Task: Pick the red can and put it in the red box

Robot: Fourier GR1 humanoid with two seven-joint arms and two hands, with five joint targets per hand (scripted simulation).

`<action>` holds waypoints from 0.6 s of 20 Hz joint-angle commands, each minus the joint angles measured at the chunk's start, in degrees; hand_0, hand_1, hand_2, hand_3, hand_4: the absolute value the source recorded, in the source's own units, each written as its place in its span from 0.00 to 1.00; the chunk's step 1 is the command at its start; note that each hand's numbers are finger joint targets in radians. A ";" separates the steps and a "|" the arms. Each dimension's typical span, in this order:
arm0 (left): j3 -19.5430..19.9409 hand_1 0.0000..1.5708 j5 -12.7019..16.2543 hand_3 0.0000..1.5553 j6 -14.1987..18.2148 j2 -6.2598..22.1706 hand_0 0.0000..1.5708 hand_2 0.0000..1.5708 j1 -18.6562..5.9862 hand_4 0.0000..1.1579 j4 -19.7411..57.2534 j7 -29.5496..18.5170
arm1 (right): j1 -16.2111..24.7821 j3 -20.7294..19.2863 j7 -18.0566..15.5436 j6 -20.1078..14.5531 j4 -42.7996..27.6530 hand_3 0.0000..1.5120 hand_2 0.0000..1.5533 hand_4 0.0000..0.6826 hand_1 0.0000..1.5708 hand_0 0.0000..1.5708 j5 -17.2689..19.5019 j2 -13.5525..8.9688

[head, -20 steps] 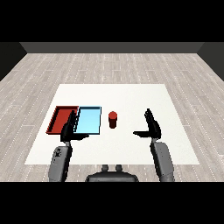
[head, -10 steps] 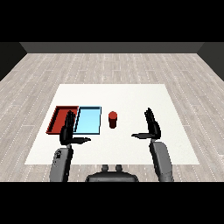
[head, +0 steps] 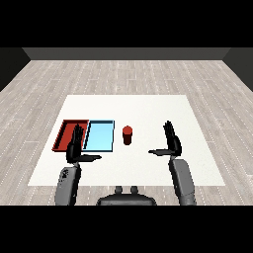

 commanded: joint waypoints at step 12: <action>-1.79 0.00 -2.85 0.00 4.05 -2.59 0.00 0.00 -1.82 0.00 3.76 -1.78 | -10.67 -2.11 5.03 1.80 8.78 0.00 0.00 0.00 0.00 0.00 -3.78 -0.11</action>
